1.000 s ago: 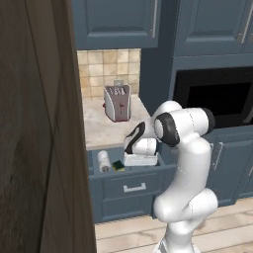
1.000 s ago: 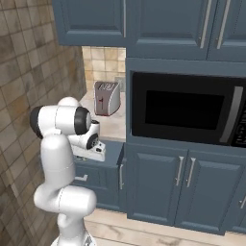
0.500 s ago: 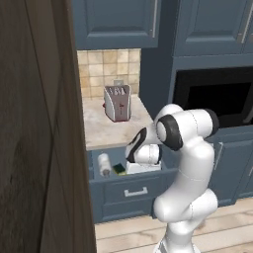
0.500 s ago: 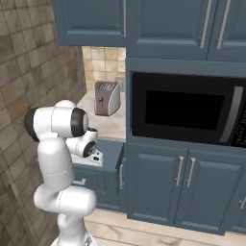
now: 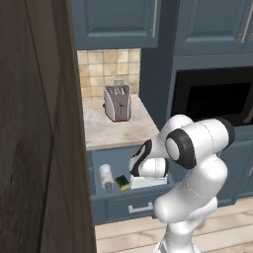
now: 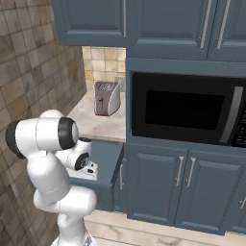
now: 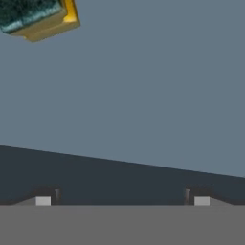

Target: Restock the sink supplies by placing the sponge and soap dispenser on the counter and next to the sink. Make sure the soap dispenser is upright.

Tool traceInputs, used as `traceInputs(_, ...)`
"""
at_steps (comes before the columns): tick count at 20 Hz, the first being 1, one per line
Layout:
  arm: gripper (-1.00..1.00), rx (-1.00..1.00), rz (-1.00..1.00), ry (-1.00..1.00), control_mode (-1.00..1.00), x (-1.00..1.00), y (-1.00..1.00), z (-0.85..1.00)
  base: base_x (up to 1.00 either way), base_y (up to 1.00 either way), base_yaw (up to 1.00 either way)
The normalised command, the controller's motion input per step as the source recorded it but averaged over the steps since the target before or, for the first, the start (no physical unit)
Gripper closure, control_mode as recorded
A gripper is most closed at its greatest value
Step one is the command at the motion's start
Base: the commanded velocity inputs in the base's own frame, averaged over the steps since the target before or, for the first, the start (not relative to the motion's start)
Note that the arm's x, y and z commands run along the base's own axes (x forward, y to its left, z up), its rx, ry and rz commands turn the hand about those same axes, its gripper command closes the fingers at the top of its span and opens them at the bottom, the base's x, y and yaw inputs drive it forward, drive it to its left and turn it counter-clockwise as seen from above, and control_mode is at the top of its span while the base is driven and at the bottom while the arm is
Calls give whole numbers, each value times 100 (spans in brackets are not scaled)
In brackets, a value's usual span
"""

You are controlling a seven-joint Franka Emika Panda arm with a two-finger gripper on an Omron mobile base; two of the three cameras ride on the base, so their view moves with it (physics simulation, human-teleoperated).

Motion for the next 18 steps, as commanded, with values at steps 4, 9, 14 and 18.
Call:
traceInputs(4, -100, 0, 3, 0, -100, -95, 0, 0, 0, 0, 0)
traceInputs(9, -100, 0, 2, 0, -100, -75, 2, 1, 0, 0, 0)
traceInputs(14, -100, 0, 0, 2, -100, 35, 49, 20, 0, 0, 0)
traceInputs(18, -100, 0, 0, 0, -100, 52, 73, 0, 0, 0, 0)
